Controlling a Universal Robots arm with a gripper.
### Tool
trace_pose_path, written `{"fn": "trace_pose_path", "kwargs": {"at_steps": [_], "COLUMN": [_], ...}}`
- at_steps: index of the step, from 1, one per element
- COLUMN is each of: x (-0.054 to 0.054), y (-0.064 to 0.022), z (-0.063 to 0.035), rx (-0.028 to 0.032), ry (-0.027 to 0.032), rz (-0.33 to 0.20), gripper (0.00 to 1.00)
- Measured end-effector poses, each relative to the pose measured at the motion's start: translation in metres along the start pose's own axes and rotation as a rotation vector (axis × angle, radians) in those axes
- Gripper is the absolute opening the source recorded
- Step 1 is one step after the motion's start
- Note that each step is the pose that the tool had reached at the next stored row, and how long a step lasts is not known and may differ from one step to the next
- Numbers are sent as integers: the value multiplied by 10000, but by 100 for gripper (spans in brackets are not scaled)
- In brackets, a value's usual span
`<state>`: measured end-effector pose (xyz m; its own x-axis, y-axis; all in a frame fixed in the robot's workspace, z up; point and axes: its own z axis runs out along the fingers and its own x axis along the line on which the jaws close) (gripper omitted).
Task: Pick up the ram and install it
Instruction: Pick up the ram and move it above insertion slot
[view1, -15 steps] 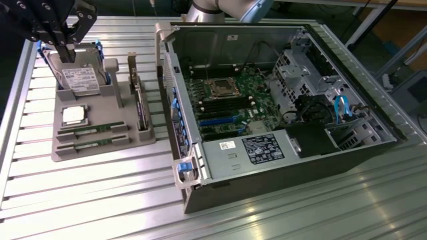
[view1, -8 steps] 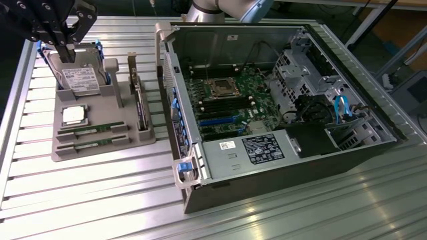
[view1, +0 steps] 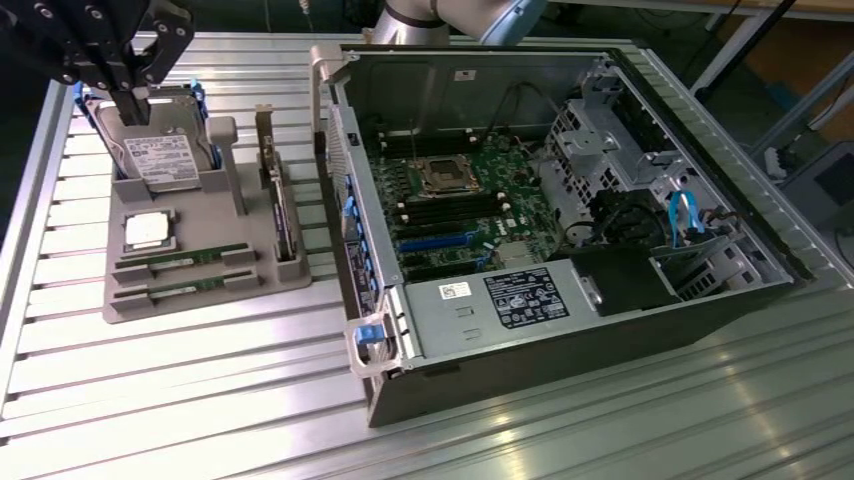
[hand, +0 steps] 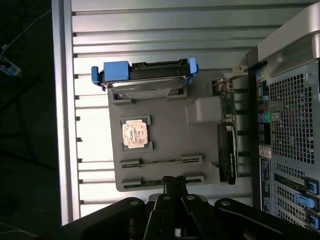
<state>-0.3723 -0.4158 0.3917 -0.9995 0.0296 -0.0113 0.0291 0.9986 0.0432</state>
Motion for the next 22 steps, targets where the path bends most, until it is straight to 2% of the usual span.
{"fn": "trace_pose_path", "kwargs": {"at_steps": [16,18,22], "x": [0,0,0], "y": [0,0,0], "z": [0,0,0], "rx": [-26,-32,-39], "ry": [98,124,151], "rz": [-2277,-2865,-3492], "gripper": [10,10,10]}}
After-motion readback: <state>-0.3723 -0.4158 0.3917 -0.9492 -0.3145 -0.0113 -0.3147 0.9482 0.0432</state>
